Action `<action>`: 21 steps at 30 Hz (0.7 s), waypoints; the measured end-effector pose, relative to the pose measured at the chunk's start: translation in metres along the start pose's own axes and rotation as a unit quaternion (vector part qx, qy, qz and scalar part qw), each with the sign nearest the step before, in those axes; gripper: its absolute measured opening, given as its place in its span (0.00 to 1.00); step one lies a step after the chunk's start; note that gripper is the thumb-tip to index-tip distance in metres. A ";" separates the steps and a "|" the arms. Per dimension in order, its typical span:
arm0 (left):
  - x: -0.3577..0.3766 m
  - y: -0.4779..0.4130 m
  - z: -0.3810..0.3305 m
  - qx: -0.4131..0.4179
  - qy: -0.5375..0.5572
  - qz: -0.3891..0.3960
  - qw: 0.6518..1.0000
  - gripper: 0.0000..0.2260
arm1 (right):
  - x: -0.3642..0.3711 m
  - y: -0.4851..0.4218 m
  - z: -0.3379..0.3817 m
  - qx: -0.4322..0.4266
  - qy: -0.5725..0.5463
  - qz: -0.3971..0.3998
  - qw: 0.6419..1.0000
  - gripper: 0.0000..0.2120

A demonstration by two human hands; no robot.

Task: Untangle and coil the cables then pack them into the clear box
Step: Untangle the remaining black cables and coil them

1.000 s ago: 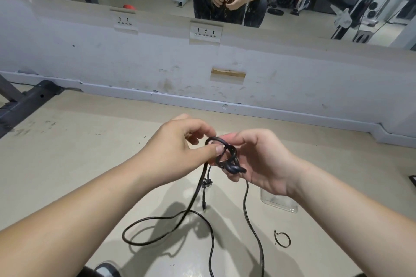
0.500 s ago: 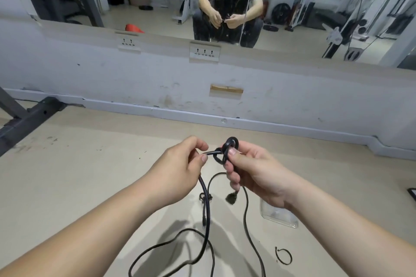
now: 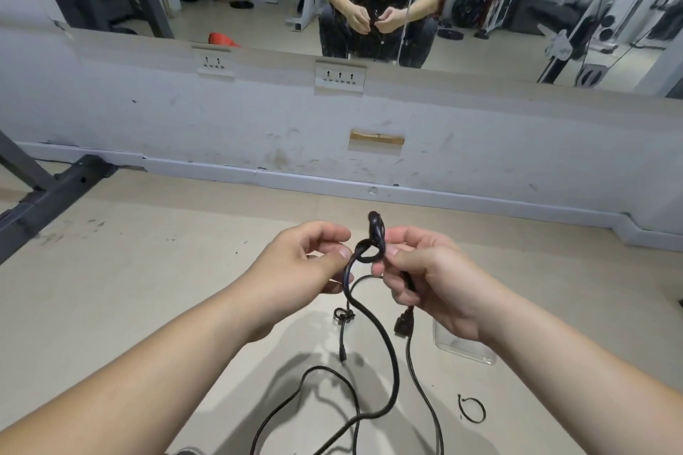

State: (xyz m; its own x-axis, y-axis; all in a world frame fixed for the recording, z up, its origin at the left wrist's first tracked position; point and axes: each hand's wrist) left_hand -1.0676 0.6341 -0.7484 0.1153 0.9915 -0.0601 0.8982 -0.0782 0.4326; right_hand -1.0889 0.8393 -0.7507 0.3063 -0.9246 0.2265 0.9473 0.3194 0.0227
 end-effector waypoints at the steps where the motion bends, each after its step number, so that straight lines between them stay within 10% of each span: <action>1: 0.001 0.000 0.001 -0.010 0.013 0.019 1.000 0.08 | -0.001 0.000 -0.001 -0.001 -0.008 -0.010 1.000 0.07; 21: 0.011 0.008 -0.003 0.036 -0.012 -0.013 0.999 0.06 | 0.003 0.004 -0.001 -0.079 0.118 0.024 0.990 0.12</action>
State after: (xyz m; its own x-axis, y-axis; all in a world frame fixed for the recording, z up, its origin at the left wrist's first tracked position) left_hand -1.0605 0.6446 -0.7430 0.1014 0.9906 -0.0920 0.9289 -0.0612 0.3652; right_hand -1.0843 0.8374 -0.7505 0.3477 -0.9375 -0.0114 0.9280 0.3458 -0.1390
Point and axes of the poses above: each hand's wrist, its own y-axis away from the middle knuckle, its own x-axis out of the palm, z = x × y, and after that the axes turned 15 degrees about -x, right-handed
